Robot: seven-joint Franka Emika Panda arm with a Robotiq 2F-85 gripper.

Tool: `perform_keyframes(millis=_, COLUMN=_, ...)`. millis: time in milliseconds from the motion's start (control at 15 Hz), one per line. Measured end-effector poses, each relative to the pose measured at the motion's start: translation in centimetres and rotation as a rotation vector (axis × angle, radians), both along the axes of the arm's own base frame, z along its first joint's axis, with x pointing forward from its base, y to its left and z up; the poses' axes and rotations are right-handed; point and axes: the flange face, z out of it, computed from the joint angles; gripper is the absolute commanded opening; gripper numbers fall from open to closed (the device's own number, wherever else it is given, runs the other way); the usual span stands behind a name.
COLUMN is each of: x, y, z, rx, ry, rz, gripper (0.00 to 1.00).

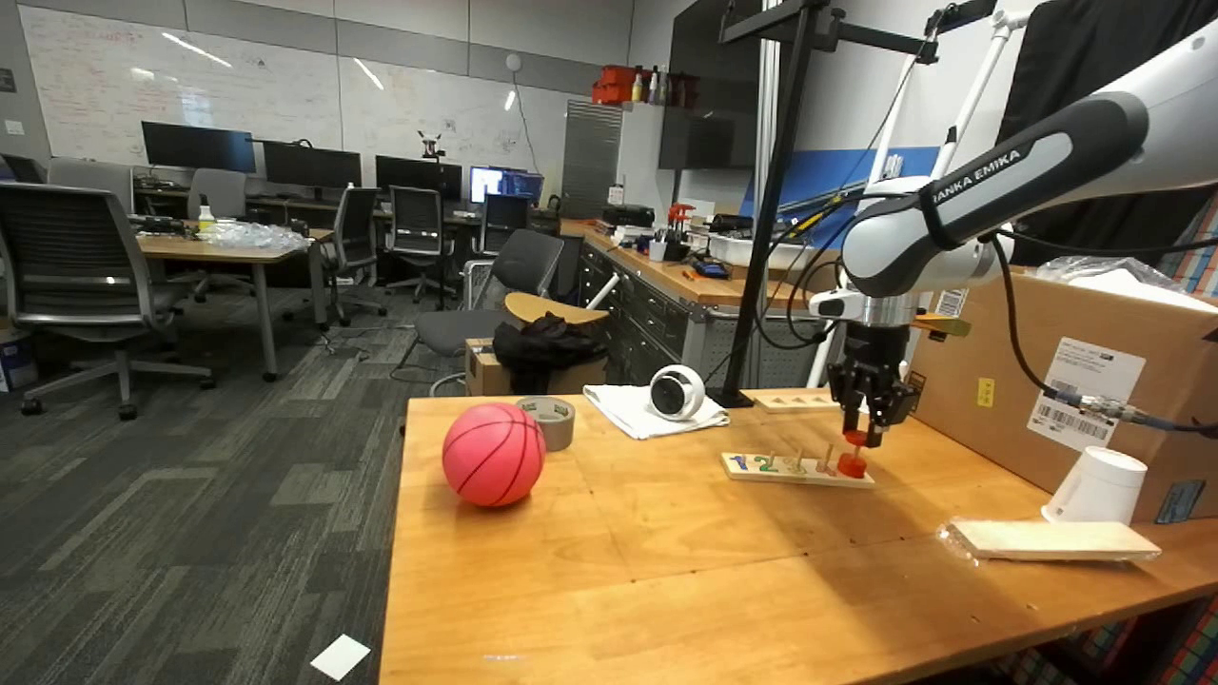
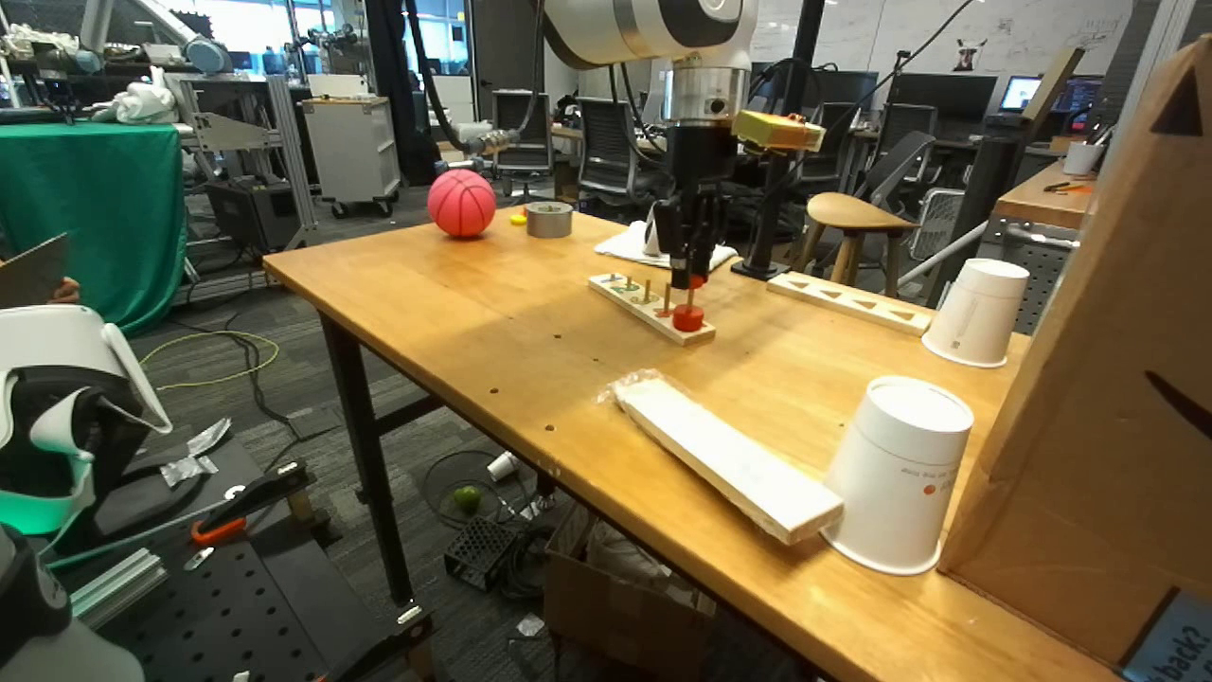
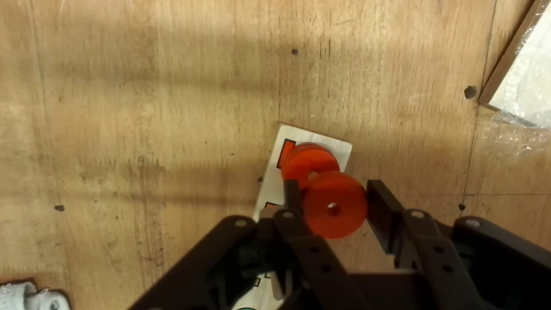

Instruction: Move the orange discs to the first rod of the wooden rack

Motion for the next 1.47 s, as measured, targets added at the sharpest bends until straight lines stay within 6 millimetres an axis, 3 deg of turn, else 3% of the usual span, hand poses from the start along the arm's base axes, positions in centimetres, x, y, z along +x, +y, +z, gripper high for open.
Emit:
perform_keyframes(millis=733, x=-0.4, y=-1.6, z=-0.8, rx=0.002, ry=0.014, rz=-0.002, gripper=0.17)
perform_keyframes(millis=800, x=-0.4, y=-1.6, z=-0.8, rx=0.002, ry=0.014, rz=0.000, gripper=0.67)
perform_keyframes(millis=867, x=-0.4, y=-1.6, z=-0.8, rx=0.002, ry=0.014, rz=0.000, gripper=0.68)
perform_keyframes(millis=1133, x=-0.2, y=-1.1, z=-0.7, rx=0.004, ry=-0.019, rz=0.011, gripper=0.97)
perform_keyframes(millis=1467, x=0.5, y=2.4, z=5.2, rx=0.006, ry=-0.188, rz=0.075, gripper=1.00)
